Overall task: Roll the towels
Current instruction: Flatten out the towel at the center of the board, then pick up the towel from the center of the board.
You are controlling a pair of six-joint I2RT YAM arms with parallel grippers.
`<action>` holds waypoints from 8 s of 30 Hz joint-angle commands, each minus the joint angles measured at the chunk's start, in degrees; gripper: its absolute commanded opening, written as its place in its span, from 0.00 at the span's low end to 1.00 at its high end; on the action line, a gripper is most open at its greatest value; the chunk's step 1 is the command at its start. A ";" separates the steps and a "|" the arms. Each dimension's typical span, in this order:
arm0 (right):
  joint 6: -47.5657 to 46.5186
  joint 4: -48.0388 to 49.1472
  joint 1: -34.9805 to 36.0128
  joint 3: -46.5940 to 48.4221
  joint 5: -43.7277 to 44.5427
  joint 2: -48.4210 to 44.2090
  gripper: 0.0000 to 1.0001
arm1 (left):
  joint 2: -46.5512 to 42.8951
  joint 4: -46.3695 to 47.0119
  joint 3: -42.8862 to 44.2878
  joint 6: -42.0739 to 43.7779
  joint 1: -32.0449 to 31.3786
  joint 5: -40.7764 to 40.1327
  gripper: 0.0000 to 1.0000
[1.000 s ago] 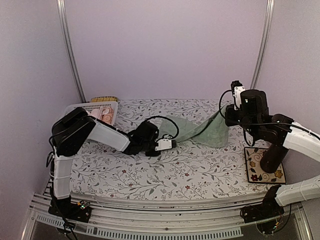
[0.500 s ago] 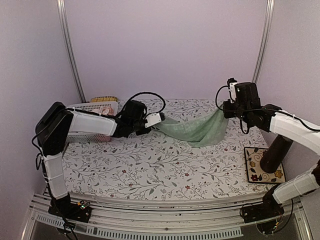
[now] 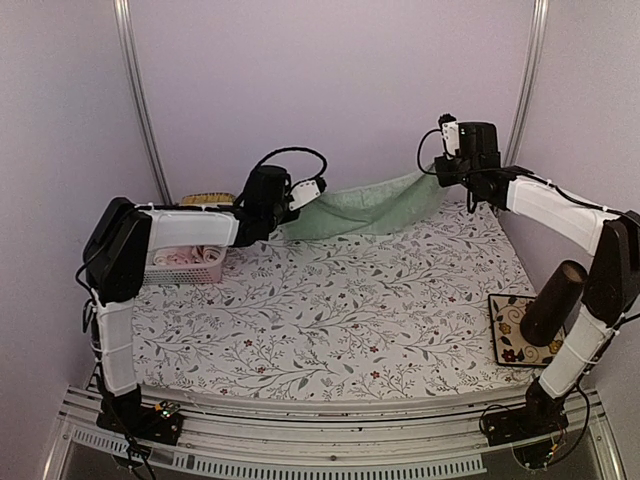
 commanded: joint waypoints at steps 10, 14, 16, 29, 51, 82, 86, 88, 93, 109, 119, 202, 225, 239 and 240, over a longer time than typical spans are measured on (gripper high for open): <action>13.67 -13.01 0.74 -25.41 -17.64 -17.86 0.02 | -17.26 -0.47 -28.31 -3.34 -10.13 -8.16 0.00; 19.75 -17.69 1.87 -32.24 -23.92 -19.95 0.02 | -17.45 -10.43 -32.69 -12.22 -15.15 -7.60 0.00; 21.05 -19.55 2.84 -34.19 -24.25 -21.03 0.02 | -16.97 -16.00 -33.81 -16.69 -17.38 -7.40 0.00; 25.25 -25.09 3.25 -36.99 -23.47 -19.58 0.02 | -10.57 -36.18 -34.99 -28.04 -21.42 -1.93 0.00; 33.17 -37.15 11.53 -37.91 -24.23 -18.01 0.02 | -20.33 -42.11 -33.72 -30.24 -21.26 0.71 0.00; 30.37 -29.24 4.97 -23.38 -13.65 -4.67 0.03 | -9.68 -41.67 -15.49 -16.55 -10.48 -2.33 0.00; 29.25 -28.95 2.90 -22.97 -11.65 -2.85 0.03 | -8.27 -40.33 -13.71 -14.37 -8.70 -1.84 0.00; 28.66 -28.18 1.60 -23.34 -11.50 -2.59 0.03 | -8.09 -39.81 -13.28 -13.46 -7.79 -1.67 0.00; 27.11 -25.74 -0.42 -23.26 -14.83 -2.77 0.03 | -7.51 -38.39 -12.16 -11.77 -6.77 -1.48 0.00; 27.39 -32.63 4.71 -32.68 -26.23 -22.84 0.06 | -17.01 -53.62 -15.83 -24.33 -13.36 1.06 0.00; 31.26 -37.19 11.86 -35.72 -22.83 -24.97 0.17 | -21.97 -60.90 -18.99 -32.37 -16.91 6.61 0.21; 32.68 -7.92 -10.82 -24.74 -31.75 10.11 0.44 | 10.45 -40.20 5.33 -60.95 17.92 50.09 0.00; 31.33 -7.79 -10.92 -26.13 -35.46 10.05 0.25 | 8.25 -36.70 3.23 -62.14 17.84 50.18 0.00; 31.05 -7.49 -10.97 -28.35 -34.64 8.20 0.20 | 8.59 -36.17 3.07 -62.45 17.75 50.19 0.00; 31.05 -7.39 -10.95 -28.27 -34.61 8.41 0.15 | 8.63 -36.16 3.07 -62.51 17.77 50.14 0.00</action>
